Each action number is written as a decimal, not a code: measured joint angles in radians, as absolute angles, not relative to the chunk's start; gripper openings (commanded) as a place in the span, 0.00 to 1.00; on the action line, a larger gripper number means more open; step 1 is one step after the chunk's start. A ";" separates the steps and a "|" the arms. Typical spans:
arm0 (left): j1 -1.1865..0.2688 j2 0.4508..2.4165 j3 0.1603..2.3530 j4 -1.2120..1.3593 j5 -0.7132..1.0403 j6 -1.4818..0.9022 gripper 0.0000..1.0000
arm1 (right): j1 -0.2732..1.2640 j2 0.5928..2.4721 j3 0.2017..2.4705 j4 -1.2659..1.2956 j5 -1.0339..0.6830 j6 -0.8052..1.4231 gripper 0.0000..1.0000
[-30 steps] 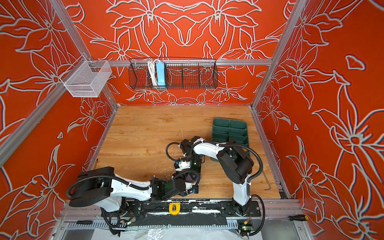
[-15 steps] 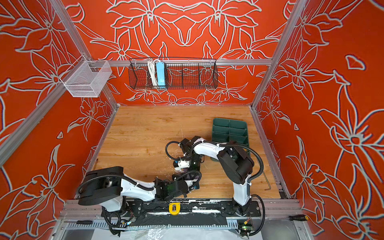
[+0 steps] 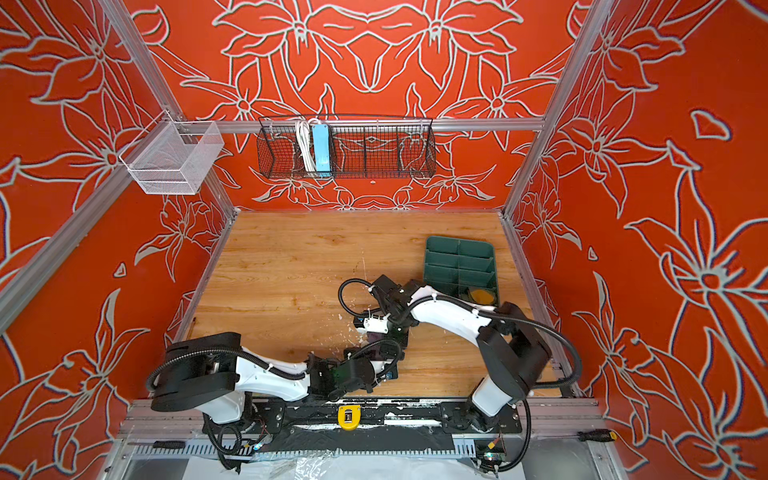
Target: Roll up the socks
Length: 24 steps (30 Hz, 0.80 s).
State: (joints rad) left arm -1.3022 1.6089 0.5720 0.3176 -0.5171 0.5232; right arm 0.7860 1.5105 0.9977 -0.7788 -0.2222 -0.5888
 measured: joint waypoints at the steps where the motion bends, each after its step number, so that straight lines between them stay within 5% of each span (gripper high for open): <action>1: -1.298 1.605 0.572 0.313 -0.508 0.524 0.00 | 0.786 1.465 0.972 -0.755 -0.193 -0.585 0.98; 8: -1.227 1.550 0.579 0.222 -0.379 0.499 0.00 | 0.784 1.094 0.767 -0.455 0.171 -0.540 0.98; 15: -1.042 1.554 0.717 0.007 -0.038 0.467 0.00 | 0.739 0.758 0.667 -0.104 0.538 -0.502 0.98; 24: -0.854 1.748 0.966 -0.222 0.359 0.388 0.00 | 0.738 0.549 0.670 -0.274 0.267 -0.582 0.98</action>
State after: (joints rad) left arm -0.8543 1.7477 0.9665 -0.2222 0.3588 0.3882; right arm 0.7380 0.5488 0.6701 -0.2745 0.2672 -0.5816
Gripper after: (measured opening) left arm 0.104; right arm 0.978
